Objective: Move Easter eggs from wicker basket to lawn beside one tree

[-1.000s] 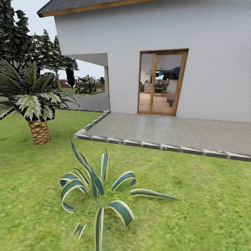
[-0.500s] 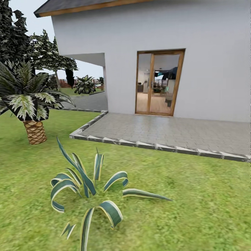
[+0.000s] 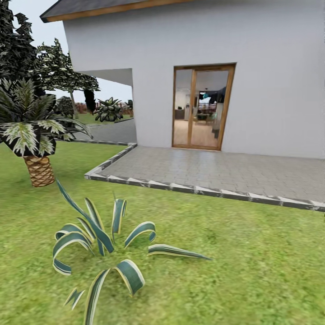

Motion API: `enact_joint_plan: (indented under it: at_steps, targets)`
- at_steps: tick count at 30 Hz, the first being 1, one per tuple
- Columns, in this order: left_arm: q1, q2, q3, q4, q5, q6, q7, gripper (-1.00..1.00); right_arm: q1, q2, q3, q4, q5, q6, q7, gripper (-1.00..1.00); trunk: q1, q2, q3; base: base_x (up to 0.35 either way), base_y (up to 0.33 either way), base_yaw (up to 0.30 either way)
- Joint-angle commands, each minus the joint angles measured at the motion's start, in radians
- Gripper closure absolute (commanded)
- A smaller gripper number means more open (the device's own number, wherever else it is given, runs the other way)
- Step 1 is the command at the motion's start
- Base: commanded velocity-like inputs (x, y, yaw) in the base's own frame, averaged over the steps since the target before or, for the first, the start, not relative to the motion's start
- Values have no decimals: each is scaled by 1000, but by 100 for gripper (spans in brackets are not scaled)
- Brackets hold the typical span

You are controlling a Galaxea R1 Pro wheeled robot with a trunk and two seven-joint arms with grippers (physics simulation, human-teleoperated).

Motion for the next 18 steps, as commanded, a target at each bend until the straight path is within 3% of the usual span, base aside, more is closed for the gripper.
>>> enact_joint_plan:
  at_steps: [1, 18]
  targets:
    - [1, 0, 0, -2, -6, 0, -2, -100, 0, 0, 1, 0, 2, 0, -1, -100, 0, 0, -1, 0, -300, 0]
    - [1, 0, 0, -2, -6, 0, -3, -100, 0, 0, 2, 0, 0, 0, 0, -100, 0, 0, -1, 0, -300, 0]
